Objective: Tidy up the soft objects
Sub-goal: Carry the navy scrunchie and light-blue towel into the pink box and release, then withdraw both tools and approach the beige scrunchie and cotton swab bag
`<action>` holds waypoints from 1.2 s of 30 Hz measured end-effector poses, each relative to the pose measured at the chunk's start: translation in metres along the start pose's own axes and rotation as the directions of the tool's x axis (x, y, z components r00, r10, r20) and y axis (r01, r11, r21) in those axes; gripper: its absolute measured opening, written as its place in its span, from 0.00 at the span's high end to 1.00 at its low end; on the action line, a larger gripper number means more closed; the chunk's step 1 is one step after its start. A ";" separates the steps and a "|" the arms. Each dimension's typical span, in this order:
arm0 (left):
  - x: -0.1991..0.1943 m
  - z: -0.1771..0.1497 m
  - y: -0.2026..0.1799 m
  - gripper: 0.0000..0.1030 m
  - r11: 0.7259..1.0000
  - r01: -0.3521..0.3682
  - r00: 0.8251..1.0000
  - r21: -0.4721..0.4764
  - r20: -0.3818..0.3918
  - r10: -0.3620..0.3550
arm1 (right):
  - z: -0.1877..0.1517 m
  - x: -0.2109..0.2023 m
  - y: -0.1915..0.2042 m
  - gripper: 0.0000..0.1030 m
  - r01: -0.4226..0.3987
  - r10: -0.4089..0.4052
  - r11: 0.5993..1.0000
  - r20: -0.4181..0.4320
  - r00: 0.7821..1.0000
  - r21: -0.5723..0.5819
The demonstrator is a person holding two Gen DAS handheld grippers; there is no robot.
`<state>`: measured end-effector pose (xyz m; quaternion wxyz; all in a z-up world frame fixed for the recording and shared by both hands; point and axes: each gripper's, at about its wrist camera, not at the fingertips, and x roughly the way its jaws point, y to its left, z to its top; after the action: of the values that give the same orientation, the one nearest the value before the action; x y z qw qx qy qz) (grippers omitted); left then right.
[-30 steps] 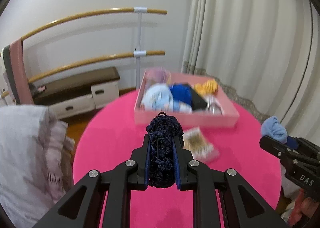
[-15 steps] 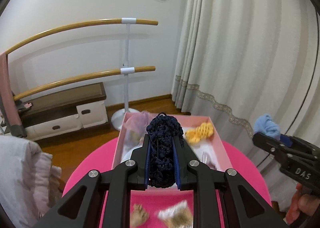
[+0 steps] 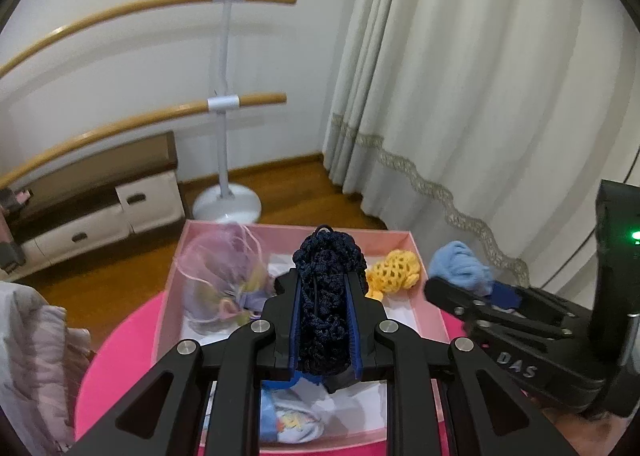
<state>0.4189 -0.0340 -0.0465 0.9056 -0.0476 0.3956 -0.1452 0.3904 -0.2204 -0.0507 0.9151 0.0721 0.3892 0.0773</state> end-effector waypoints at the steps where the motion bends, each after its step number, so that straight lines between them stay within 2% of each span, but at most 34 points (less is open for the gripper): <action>1: 0.011 0.008 0.002 0.84 1.000 0.000 1.000 -0.005 -0.013 0.000 | 0.001 0.006 -0.003 0.56 -0.002 0.002 1.000 -0.009 1.000 0.008; 7: 0.059 0.038 0.003 0.82 1.000 -0.010 0.997 -0.019 -0.076 0.009 | 0.002 0.025 -0.013 0.55 -0.001 0.002 0.999 -0.038 0.999 0.038; 9: 0.072 0.046 -0.002 0.77 1.000 -0.010 0.995 -0.010 -0.095 0.009 | 0.002 0.030 -0.014 0.50 0.003 -0.001 0.999 -0.048 0.999 0.044; 10: 0.077 0.049 -0.002 0.69 1.000 -0.008 0.995 -0.007 -0.100 0.008 | 0.002 0.033 -0.015 0.47 0.008 -0.006 0.999 -0.054 0.999 0.047; 11: 0.080 0.050 -0.003 0.54 1.000 -0.013 0.995 -0.002 -0.100 0.013 | 0.001 0.033 -0.014 0.44 0.007 -0.004 0.999 -0.058 0.998 0.052; 12: 0.079 0.050 -0.004 0.46 1.000 -0.026 0.995 0.004 -0.095 0.027 | 0.001 0.033 -0.015 0.41 0.003 0.000 0.998 -0.056 0.998 0.059; 13: 0.075 0.048 -0.005 0.38 0.999 -0.038 0.998 0.009 -0.052 0.039 | 0.000 0.033 -0.016 0.35 0.005 -0.001 0.998 -0.054 0.999 0.064; 15: 0.071 0.049 -0.005 0.29 0.999 -0.047 0.998 0.012 -0.031 0.047 | -0.001 0.031 -0.018 0.27 0.005 -0.001 0.997 -0.050 0.999 0.076; 17: 0.062 0.053 -0.002 0.17 0.998 -0.058 0.998 0.004 -0.005 0.058 | -0.003 0.026 -0.021 0.05 0.005 -0.002 0.996 -0.037 0.999 0.088; 18: 0.057 0.052 -0.002 0.14 0.998 -0.066 0.998 0.002 0.012 0.066 | -0.003 0.023 -0.023 0.00 0.004 -0.002 0.996 -0.027 1.000 0.093; 20: 0.043 0.055 0.000 0.03 0.996 -0.093 0.994 0.002 0.062 0.092 | -0.005 0.015 -0.022 0.00 0.004 -0.003 0.995 -0.012 1.000 0.099; 23: 0.025 0.055 -0.003 0.00 0.988 -0.155 0.981 0.008 0.122 0.153 | -0.009 0.000 -0.016 0.00 0.053 -0.055 0.995 0.014 0.998 0.088; 27: -0.001 0.055 -0.009 0.00 0.976 -0.215 0.961 0.020 0.181 0.207 | -0.014 -0.022 -0.013 0.00 0.035 -0.041 0.993 0.045 0.998 0.115; 32: -0.040 0.038 -0.018 0.00 0.968 -0.248 0.940 0.022 0.245 0.236 | -0.026 -0.060 0.003 0.00 0.041 -0.050 0.995 0.097 0.994 0.088; 36: -0.071 0.015 -0.017 0.00 0.972 -0.235 0.933 0.001 0.281 0.225 | -0.044 -0.096 0.020 0.00 0.038 -0.047 0.997 0.152 0.987 0.064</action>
<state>0.3806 -0.0292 0.0172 0.9637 -0.0055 0.2645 -0.0369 0.2912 -0.2168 -0.0099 0.9411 0.0973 0.3212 0.0401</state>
